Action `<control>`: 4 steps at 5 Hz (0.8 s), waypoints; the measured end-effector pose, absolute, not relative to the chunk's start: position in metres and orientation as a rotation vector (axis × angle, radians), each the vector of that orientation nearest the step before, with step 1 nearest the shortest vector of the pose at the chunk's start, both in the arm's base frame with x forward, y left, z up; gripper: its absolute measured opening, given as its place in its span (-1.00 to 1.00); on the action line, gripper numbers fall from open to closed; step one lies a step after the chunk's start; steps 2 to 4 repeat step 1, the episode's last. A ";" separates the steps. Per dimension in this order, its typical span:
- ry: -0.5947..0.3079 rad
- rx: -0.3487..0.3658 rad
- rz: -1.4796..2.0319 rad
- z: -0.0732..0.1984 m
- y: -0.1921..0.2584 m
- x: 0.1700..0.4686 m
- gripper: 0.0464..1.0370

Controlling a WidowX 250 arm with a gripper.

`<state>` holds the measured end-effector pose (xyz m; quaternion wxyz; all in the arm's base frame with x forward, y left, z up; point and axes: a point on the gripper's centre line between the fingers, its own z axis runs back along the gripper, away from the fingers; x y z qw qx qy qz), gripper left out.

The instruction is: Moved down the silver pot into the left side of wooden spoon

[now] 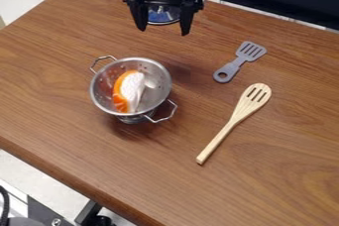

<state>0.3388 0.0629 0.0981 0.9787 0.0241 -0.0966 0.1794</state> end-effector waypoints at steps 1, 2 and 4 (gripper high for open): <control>-0.212 0.073 0.382 0.089 0.077 0.352 0.93; -0.212 0.073 0.382 0.089 0.077 0.352 0.93; -0.212 0.073 0.382 0.089 0.077 0.352 0.93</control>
